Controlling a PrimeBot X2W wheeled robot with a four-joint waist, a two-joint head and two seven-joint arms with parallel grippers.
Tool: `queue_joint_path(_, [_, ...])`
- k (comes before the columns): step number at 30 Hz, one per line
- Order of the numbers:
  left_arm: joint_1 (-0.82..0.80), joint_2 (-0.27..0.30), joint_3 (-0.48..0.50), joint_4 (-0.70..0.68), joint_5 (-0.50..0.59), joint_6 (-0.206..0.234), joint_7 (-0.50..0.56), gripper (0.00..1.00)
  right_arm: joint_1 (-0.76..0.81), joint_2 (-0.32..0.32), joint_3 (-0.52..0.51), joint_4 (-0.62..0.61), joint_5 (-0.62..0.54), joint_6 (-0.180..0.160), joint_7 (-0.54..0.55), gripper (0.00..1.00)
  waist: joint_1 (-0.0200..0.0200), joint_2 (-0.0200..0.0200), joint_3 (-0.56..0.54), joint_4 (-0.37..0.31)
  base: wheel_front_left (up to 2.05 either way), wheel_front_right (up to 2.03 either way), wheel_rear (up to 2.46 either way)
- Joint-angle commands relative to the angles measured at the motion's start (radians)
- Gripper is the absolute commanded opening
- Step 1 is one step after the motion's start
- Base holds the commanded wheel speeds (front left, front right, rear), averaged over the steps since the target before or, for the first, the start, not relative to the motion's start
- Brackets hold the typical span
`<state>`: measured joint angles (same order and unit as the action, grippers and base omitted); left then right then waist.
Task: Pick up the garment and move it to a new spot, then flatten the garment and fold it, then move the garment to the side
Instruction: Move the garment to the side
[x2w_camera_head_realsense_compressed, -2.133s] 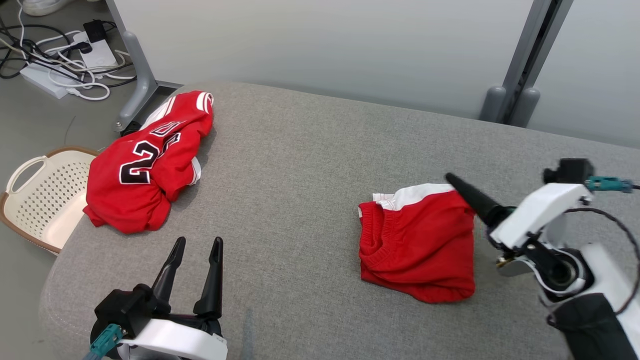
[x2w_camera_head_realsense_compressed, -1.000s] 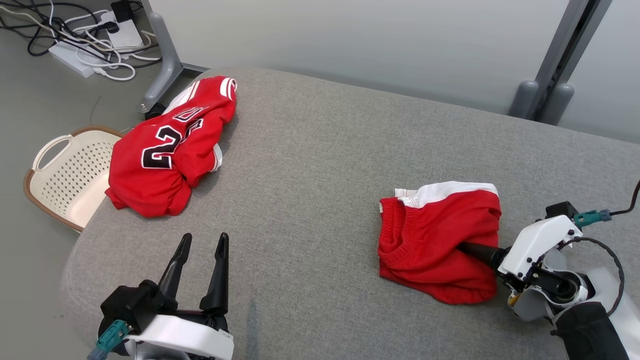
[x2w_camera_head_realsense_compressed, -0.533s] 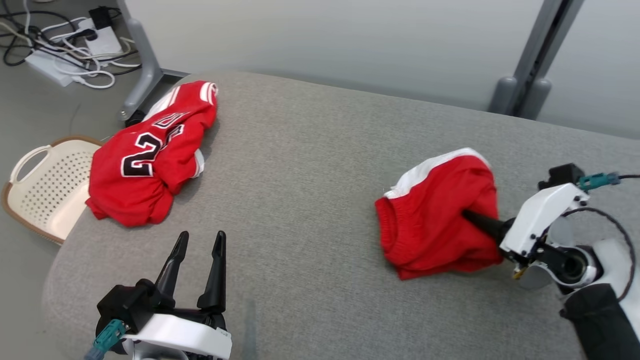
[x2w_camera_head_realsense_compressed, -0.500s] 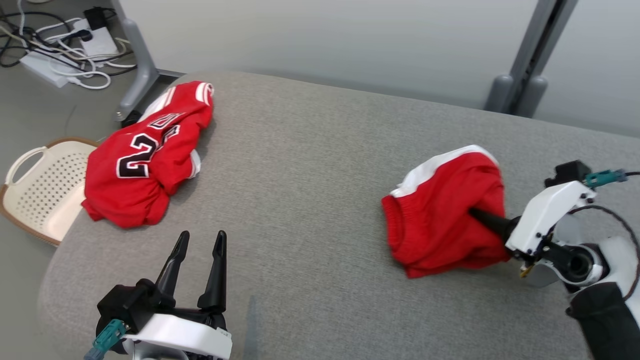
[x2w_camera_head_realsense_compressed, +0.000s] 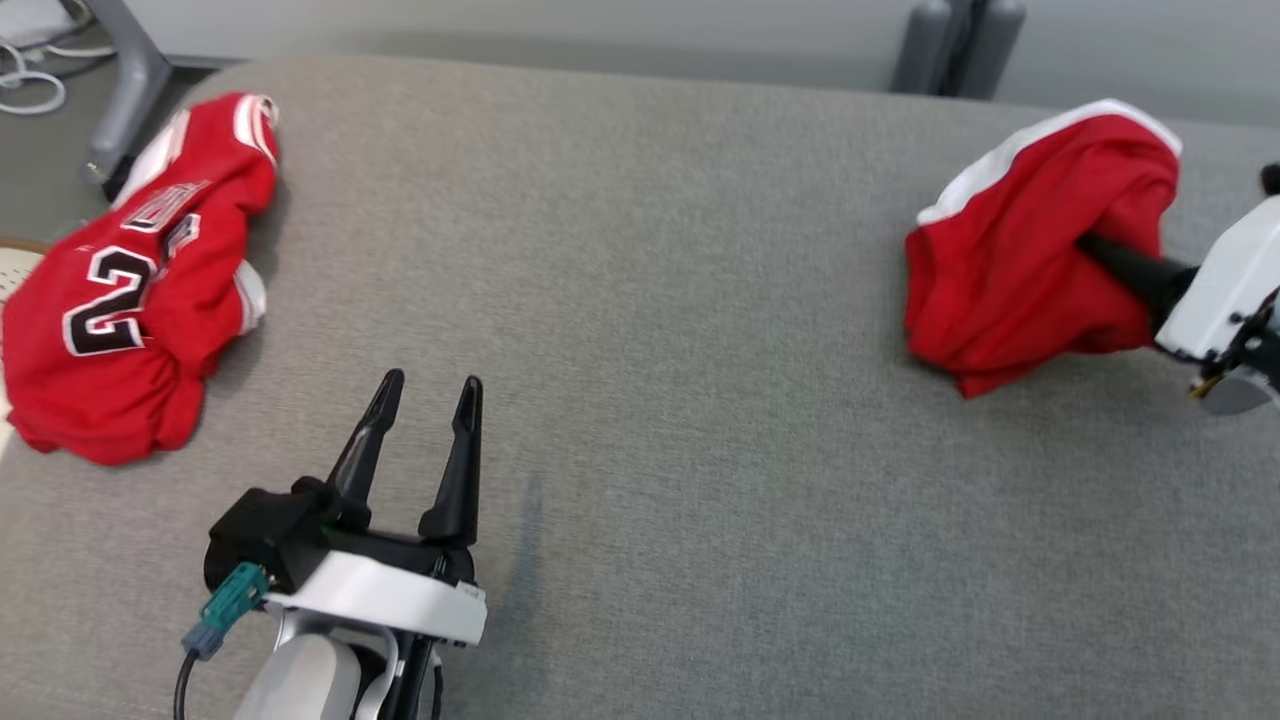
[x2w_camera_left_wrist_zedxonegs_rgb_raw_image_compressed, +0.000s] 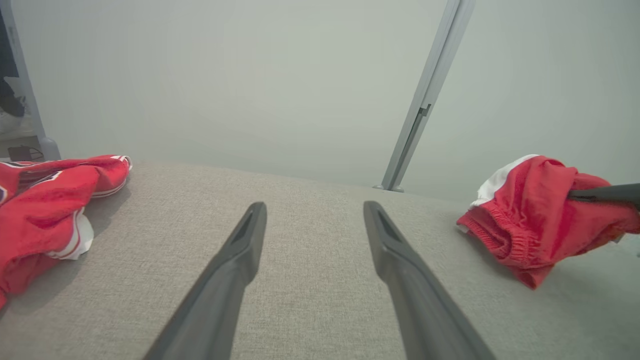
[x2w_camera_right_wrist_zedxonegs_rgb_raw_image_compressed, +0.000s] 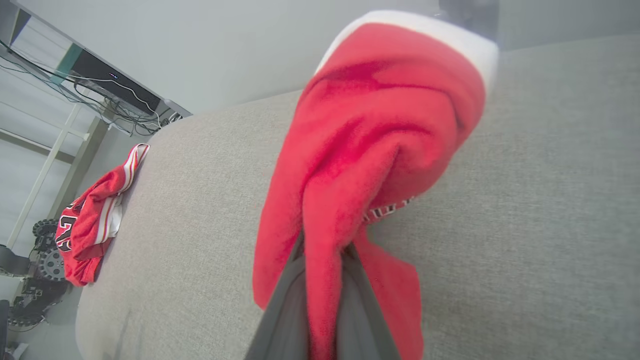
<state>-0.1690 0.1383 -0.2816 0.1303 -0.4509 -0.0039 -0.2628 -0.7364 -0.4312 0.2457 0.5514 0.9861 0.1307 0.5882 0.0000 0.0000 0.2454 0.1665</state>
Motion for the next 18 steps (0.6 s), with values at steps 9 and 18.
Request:
queue_joint_path(9, [-0.098,0.003,-0.017,-0.002,0.026,-0.010,0.005,1.00,-0.116,-0.136,0.020,0.010,0.000,0.000,-0.037,0.00,0.0000,0.0000,0.183,-0.086,0.00,0.00,0.00])
queue_joint_path(18, [-0.145,0.015,-0.024,0.003,0.034,-0.012,0.006,1.00,-0.209,-0.208,0.063,0.013,-0.026,0.000,-0.075,0.00,0.0000,0.0000,0.245,-0.150,0.00,0.00,0.00])
